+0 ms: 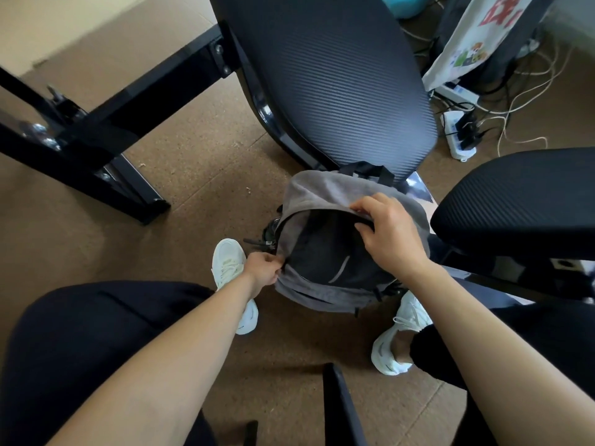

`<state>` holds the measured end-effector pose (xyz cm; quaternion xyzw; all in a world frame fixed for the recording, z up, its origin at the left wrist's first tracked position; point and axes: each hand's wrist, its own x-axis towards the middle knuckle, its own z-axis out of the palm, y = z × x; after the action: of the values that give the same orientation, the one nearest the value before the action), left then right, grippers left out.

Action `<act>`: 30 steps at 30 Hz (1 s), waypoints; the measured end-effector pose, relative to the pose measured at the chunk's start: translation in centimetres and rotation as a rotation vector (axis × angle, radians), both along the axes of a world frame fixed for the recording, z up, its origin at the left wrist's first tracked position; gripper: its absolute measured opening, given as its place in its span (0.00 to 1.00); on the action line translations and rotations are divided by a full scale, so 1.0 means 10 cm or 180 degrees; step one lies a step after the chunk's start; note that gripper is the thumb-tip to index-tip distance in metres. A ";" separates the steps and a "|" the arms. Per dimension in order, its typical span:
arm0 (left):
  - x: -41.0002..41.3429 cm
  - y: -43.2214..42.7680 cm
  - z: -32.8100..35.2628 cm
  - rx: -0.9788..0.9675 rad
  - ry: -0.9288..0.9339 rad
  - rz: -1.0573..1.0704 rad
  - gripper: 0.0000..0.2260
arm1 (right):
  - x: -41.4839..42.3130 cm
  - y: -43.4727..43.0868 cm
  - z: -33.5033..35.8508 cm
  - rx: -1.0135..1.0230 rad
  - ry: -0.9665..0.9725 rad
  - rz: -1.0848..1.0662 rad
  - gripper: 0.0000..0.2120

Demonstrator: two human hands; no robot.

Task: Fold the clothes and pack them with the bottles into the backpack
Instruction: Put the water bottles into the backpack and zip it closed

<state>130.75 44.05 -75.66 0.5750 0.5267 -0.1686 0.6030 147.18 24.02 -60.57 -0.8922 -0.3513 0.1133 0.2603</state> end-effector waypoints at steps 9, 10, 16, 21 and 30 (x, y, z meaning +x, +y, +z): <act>0.02 0.01 0.14 -0.0070 0.0336 -0.0495 0.04 | 0.02 -0.12 -0.03 -0.0205 -0.0025 -0.0137 0.11; 0.03 0.02 0.14 0.0034 0.0378 -0.0542 0.02 | 0.02 -0.12 -0.03 -0.0227 -0.0039 -0.0142 0.11; 0.28 0.22 0.46 0.0688 0.0744 -0.0944 0.08 | 0.02 -0.09 -0.07 -0.0334 -0.0105 -0.0202 0.10; 0.48 0.15 1.16 0.0498 -0.0231 -0.1039 0.07 | 0.03 -0.08 -0.08 -0.0312 -0.0198 -0.0256 0.10; 0.52 0.19 1.83 0.0977 -0.0976 -0.0697 0.06 | 0.00 -0.08 -0.10 -0.0040 0.0072 -0.0094 0.14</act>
<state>135.92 45.94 -57.39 0.7324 0.3829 -0.0618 0.5596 147.21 23.19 -61.54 -0.8975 -0.3344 0.1217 0.2603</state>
